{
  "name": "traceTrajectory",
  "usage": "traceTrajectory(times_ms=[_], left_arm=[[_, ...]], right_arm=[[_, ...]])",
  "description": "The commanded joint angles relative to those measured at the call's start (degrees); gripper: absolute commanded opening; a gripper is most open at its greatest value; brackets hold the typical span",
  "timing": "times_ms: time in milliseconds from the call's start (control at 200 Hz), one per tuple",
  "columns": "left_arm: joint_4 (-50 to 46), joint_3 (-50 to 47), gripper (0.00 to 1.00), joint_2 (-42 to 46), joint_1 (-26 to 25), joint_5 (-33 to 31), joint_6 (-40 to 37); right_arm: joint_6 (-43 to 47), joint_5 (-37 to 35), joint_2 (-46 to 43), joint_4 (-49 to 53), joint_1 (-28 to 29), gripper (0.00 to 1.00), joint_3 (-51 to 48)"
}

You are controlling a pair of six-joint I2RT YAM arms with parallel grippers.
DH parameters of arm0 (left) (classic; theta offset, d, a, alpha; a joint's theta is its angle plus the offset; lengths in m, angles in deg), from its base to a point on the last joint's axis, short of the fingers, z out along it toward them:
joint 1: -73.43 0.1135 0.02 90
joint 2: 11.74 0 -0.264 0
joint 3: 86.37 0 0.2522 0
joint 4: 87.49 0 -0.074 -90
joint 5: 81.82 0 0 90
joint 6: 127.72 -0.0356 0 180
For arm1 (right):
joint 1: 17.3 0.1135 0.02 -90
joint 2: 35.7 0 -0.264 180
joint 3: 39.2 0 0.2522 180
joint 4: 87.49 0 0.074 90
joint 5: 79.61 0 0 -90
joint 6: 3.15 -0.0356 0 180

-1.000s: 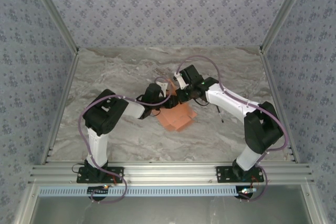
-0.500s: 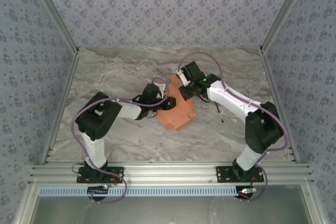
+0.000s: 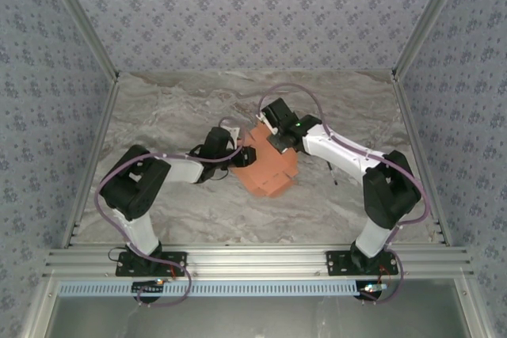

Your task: Fold the paper box

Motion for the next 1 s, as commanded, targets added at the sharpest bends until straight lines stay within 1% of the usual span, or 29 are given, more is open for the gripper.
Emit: traceTrajectory(times_ms=[0, 150, 280, 395, 445, 525, 630, 645, 820, 994], left_arm=[[-2.2, -1.4, 0.34, 3.0, 0.7, -1.8, -1.1], [-3.8, -4.3, 0.34, 6.7, 1.2, -1.3, -1.8], [-7.4, -6.6, 0.34, 12.7, 1.3, -2.7, -3.4], [-12.4, -7.2, 0.35, 18.4, 2.0, -5.3, -6.9], [-14.0, -7.0, 0.36, 20.2, 2.6, -5.7, -8.9], [-15.6, -6.5, 0.38, 22.1, 4.2, -5.1, -11.4], [-16.4, -5.3, 0.4, 23.4, 6.0, -4.1, -13.2], [-16.5, -5.1, 0.4, 23.5, 6.1, -4.1, -13.5], [-19.4, -1.4, 0.44, 24.9, 6.4, -3.8, -18.4], [-22.9, 2.3, 0.47, 24.8, 6.4, -5.0, -23.4]], right_arm=[[2.5, -2.5, 1.1, 0.6, 1.4, 0.0, 1.4], [5.2, -3.0, 1.0, 0.6, 1.4, 0.0, 1.6], [11.1, -0.4, 0.4, 0.5, 0.7, 0.0, 1.1], [14.9, 6.8, 0.0, 1.6, -1.3, 0.0, 1.3], [16.3, 11.4, -0.5, 2.1, -2.4, 0.0, 1.3], [18.8, 19.2, -1.6, 2.8, -4.2, 0.0, 1.1], [20.6, 27.2, -2.5, 3.7, -6.6, 0.0, 1.7], [20.7, 28.2, -2.5, 5.1, -6.9, 0.0, 1.9], [23.3, 35.0, -3.1, 11.9, -8.9, 0.0, 5.2], [23.6, 40.1, -6.2, 16.3, -11.4, 0.0, 7.1]])
